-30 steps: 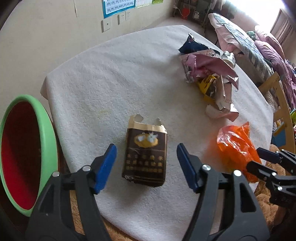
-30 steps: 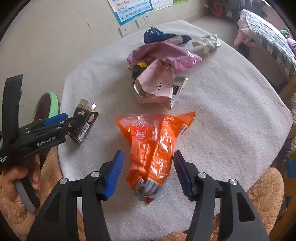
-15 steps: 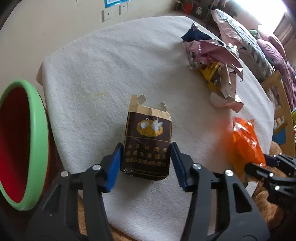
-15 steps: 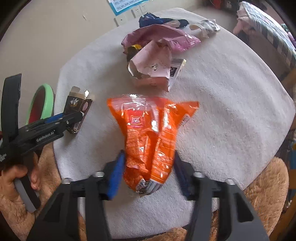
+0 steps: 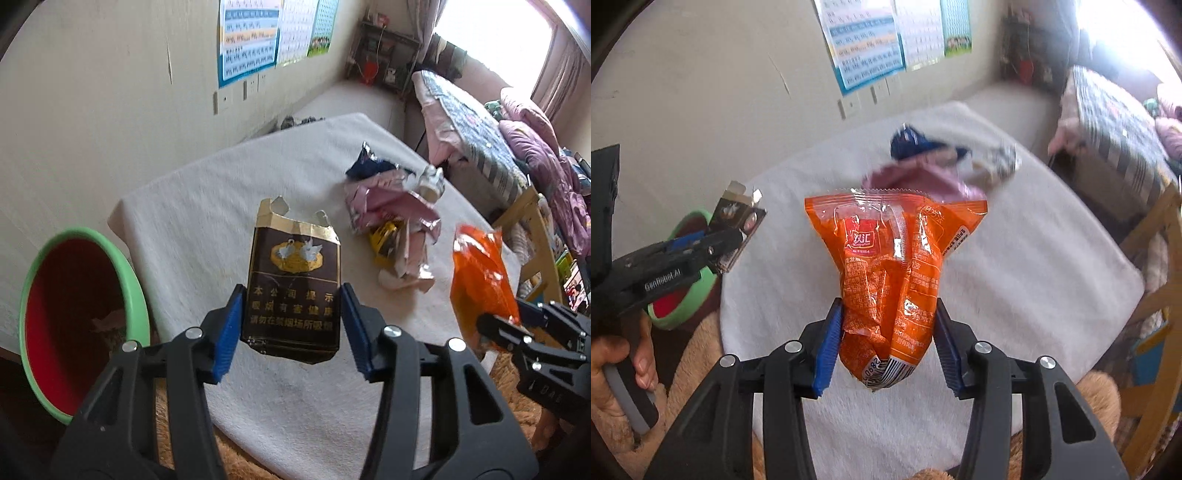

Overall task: Collect trash
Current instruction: 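Drop the cigarette box into the bucket with the left gripper while the right gripper drops the orange bag in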

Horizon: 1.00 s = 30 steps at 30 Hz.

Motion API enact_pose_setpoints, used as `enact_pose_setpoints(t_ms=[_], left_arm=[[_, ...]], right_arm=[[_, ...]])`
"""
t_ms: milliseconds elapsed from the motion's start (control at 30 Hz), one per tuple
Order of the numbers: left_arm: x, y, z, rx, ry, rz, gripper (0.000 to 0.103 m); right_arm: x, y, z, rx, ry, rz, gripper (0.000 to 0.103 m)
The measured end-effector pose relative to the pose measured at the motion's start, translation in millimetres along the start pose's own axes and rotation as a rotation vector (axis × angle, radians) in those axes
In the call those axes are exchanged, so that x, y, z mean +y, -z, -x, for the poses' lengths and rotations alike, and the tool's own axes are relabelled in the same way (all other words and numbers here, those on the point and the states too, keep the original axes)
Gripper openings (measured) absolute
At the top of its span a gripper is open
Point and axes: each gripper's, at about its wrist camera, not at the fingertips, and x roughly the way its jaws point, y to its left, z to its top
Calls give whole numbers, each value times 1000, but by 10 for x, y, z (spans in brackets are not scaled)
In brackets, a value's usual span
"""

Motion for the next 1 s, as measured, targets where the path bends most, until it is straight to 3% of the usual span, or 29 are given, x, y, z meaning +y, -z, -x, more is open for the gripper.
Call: enact_pose_setpoints(t_ms=[467, 1000], left_arm=[[101, -91, 189, -71, -20, 29, 49], [538, 21, 222, -71, -66, 128, 49]], right_arm=[[282, -248, 136, -60, -9, 87, 46], [608, -356, 64, -53, -50, 155, 46]])
